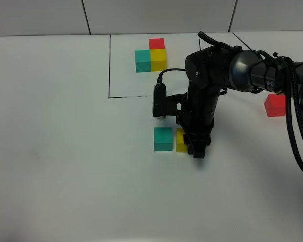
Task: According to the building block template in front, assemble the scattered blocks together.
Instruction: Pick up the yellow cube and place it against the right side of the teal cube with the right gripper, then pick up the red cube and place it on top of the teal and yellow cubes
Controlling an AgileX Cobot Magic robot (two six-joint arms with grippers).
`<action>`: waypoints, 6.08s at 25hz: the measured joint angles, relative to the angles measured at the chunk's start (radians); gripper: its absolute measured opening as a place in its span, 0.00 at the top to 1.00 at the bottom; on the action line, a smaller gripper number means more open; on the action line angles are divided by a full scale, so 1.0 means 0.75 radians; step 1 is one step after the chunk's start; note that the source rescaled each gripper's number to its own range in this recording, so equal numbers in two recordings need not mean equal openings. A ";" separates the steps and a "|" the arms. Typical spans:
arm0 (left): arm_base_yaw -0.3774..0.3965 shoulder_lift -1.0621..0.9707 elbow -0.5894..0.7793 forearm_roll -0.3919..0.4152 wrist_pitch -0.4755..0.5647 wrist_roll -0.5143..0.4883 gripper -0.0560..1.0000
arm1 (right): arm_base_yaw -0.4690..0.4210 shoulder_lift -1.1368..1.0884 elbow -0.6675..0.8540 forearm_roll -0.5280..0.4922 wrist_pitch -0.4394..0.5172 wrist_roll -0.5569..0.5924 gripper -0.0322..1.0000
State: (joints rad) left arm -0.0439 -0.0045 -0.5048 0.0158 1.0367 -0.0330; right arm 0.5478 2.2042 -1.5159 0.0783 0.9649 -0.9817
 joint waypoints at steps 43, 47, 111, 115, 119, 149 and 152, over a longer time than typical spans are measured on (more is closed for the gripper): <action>0.000 0.000 0.000 0.000 0.000 0.000 0.19 | 0.009 0.000 0.000 -0.001 -0.027 -0.005 0.95; 0.000 0.000 0.000 0.000 0.000 0.000 0.19 | 0.009 0.000 0.000 -0.001 -0.027 -0.006 0.95; 0.000 0.000 0.000 0.000 0.000 0.000 0.19 | -0.103 -0.234 0.001 -0.268 -0.107 0.682 0.00; 0.000 0.000 0.000 0.000 0.000 0.000 0.19 | -0.282 -0.267 0.016 -0.291 -0.159 1.072 0.00; 0.000 0.000 0.000 0.000 0.000 0.000 0.19 | -0.466 -0.268 0.058 -0.296 -0.162 1.343 0.00; 0.000 0.000 0.000 0.000 0.000 0.000 0.19 | -0.765 -0.165 0.159 0.059 -0.421 1.008 0.00; 0.000 0.000 0.000 0.000 0.000 0.000 0.19 | -0.767 -0.155 0.159 0.060 -0.438 1.013 0.00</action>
State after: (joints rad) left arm -0.0439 -0.0045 -0.5048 0.0158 1.0367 -0.0327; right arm -0.0274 2.0878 -1.3964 0.1235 0.6367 -0.2221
